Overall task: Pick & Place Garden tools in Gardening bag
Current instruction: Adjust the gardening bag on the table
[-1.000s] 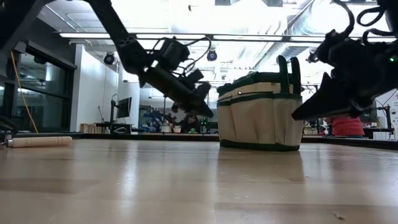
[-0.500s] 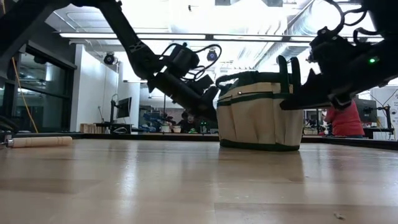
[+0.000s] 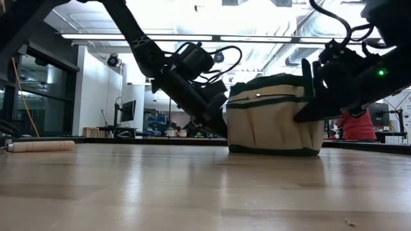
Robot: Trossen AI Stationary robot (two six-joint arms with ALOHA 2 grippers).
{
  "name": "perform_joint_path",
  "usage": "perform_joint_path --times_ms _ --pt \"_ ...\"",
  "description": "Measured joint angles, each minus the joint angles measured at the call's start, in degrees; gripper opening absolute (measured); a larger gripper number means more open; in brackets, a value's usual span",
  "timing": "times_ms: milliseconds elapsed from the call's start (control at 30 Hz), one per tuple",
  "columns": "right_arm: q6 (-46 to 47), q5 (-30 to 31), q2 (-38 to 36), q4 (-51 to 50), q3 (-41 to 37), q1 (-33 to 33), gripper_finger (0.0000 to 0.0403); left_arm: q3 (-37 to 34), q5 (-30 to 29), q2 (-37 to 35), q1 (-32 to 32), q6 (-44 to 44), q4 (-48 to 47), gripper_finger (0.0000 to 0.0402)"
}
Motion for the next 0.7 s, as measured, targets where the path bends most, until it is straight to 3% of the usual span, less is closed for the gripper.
perform_joint_path --times_ms 367,533,700 --pt "4.51 0.35 -0.02 -6.75 0.00 -0.31 0.0003 0.00 -3.53 -0.07 -5.53 -3.95 -2.71 0.0000" --pt "4.24 -1.61 -0.04 -7.23 0.00 -2.56 0.0003 -0.07 -8.17 -0.39 -7.49 -5.80 -6.76 0.0000" --pt "1.49 -4.48 -0.04 -7.13 0.07 -5.44 0.0003 -0.11 -8.98 -0.42 -8.68 -7.84 -8.56 0.0000"
